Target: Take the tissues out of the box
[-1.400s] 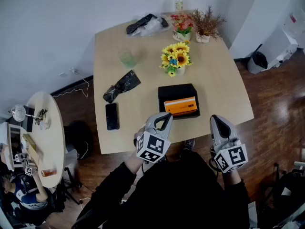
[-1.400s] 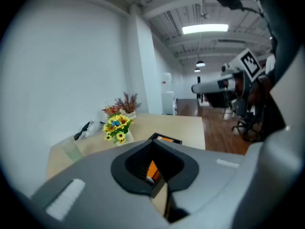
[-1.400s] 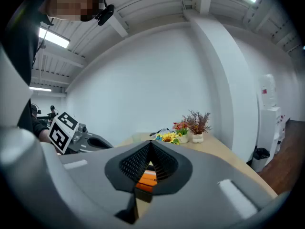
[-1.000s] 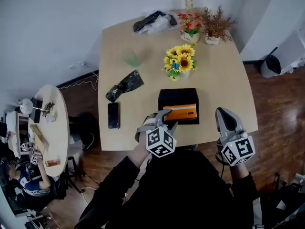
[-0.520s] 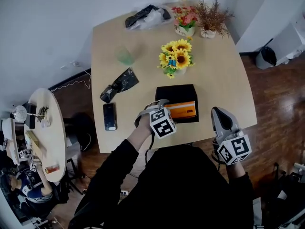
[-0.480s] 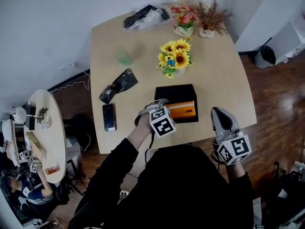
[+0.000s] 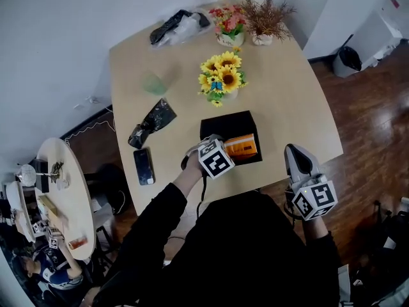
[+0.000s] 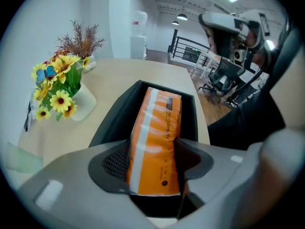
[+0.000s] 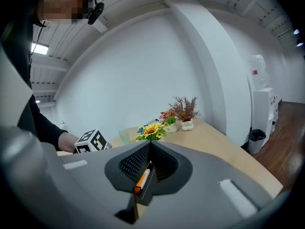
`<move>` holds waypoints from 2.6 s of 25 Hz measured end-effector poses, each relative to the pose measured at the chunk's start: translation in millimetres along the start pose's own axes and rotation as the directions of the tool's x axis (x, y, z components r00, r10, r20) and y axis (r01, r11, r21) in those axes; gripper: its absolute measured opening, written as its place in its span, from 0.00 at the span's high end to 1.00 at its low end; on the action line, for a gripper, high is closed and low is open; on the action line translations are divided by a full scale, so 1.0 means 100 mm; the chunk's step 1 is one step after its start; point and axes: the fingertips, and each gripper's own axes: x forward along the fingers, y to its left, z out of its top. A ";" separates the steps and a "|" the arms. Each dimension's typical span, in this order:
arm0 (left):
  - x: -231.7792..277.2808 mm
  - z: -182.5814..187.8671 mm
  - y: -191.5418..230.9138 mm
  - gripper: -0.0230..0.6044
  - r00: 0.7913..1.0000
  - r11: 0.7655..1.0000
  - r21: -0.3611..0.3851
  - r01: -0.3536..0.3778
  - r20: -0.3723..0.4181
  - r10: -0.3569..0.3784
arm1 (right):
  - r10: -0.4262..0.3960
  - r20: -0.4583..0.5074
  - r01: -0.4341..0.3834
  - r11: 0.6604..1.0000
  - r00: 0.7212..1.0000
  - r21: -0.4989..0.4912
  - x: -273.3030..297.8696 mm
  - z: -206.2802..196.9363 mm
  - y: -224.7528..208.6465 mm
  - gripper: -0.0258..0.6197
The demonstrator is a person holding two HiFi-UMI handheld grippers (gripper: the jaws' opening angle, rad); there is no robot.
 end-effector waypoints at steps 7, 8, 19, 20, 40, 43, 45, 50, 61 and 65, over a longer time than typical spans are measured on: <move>-0.07 0.01 -0.06 0.58 0.999 0.999 0.020 -0.037 0.023 0.036 | 0.002 -0.005 -0.002 1.000 1.000 0.000 0.02 0.01 0.02 0.96; -0.11 0.01 -0.06 0.58 0.998 0.998 0.027 -0.054 0.028 0.054 | 0.006 -0.005 -0.006 1.000 1.000 -0.004 0.03 0.02 0.03 0.96; -1.22 0.18 -0.07 0.58 0.959 0.978 -0.006 -0.209 0.194 0.206 | 0.114 -0.029 -0.115 0.992 0.993 -0.057 0.28 0.10 0.35 0.96; -1.35 0.19 -0.10 0.58 0.953 0.975 -0.012 -0.223 0.209 0.221 | 0.126 -0.033 -0.128 0.990 0.991 -0.063 0.30 0.11 0.40 0.96; -1.71 -1.91 0.02 0.57 0.938 0.899 -0.273 -0.344 -0.046 0.345 | 0.292 -0.110 -0.306 0.943 0.950 -0.134 0.71 0.03 1.22 0.96; -1.52 -1.93 0.04 0.57 0.947 0.908 -0.272 -0.318 -0.036 0.321 | 0.282 -0.114 -0.296 0.946 0.953 -0.135 0.70 0.01 1.24 0.96; -1.37 -1.92 0.08 0.57 0.952 0.916 -0.267 -0.300 -0.027 0.304 | 0.271 -0.117 -0.286 0.949 0.955 -0.136 0.68 -0.01 1.23 0.96; -1.00 -1.99 0.13 0.57 0.971 0.940 -0.242 -0.240 -0.042 0.237 | 0.235 -0.118 -0.250 0.958 0.965 -0.138 0.59 -0.03 1.19 0.96; -0.80 -2.01 0.16 0.47 0.986 0.952 -0.266 -0.150 0.037 0.166 | 0.200 -0.102 -0.212 0.969 0.974 -0.125 0.55 -0.02 1.06 0.96; -1.01 -1.90 0.20 0.32 0.958 0.920 -0.335 -0.203 0.125 0.257 | 0.217 -0.106 -0.229 0.965 0.970 -0.127 0.59 0.02 1.12 0.96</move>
